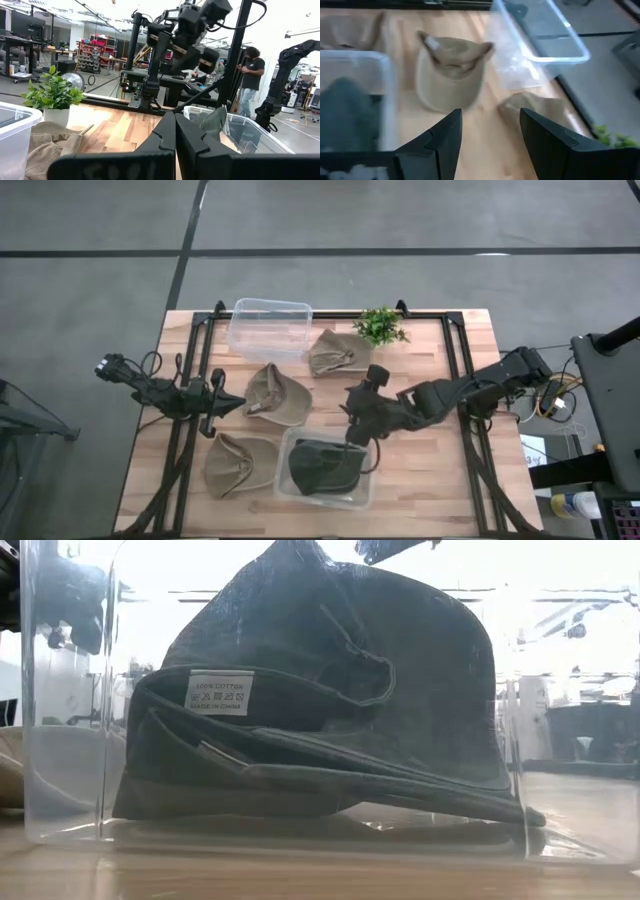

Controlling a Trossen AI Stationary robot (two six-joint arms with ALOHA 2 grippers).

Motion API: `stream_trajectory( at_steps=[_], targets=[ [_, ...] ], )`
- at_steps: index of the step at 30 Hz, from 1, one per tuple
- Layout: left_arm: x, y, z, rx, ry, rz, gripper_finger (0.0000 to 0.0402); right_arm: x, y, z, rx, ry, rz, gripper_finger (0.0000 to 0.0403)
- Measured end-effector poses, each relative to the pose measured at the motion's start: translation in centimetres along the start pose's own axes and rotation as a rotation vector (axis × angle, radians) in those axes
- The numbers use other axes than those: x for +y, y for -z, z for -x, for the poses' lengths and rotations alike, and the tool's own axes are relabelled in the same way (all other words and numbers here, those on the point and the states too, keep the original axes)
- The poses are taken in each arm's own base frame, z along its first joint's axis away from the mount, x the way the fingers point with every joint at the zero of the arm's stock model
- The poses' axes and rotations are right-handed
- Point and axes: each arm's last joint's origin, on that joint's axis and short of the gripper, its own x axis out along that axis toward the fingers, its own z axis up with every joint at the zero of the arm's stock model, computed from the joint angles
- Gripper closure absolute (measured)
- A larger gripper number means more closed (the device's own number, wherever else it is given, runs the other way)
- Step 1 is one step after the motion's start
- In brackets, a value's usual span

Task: Pick & Place hat
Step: Put the top brown cap into the top transparent bin

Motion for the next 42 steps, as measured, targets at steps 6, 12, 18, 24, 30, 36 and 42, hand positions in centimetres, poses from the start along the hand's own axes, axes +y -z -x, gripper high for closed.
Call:
stream_trajectory(
  at_steps=[6,12,18,24,30,36,42],
  targets=[
    [0.0,0.0,0.0,0.0,0.0,0.0,0.0401,-2.7,-0.7,-1.9,0.026,0.078,0.058,0.0209],
    [0.0,0.0,0.0,0.0,0.0,0.0,0.0401,-5.3,-1.2,-3.5,0.059,0.122,0.074,0.021],
    [0.0,0.0,0.0,0.0,0.0,0.0,0.0401,-7.8,-1.6,-5.2,0.093,0.03,0.064,0.0217],
    [0.0,0.0,0.0,0.0,0.0,0.0,0.0401,-10.5,-1.6,-6.6,0.125,-0.049,0.039,0.0225],
    [0.0,0.0,0.0,0.0,0.0,0.0,0.0401,-13.4,-1.8,-7.8,0.115,-0.129,-0.018,0.0229],
    [0.0,0.0,0.0,0.0,-0.001,0.0,0.0401,-15.4,-0.5,-9.0,0.161,-0.178,-0.05,0.023],
    [0.0,0.0,0.0,0.0,0.0,0.0,0.0401,-16.3,1.9,-10.3,0.244,-0.175,0.031,0.023]
  ],
)
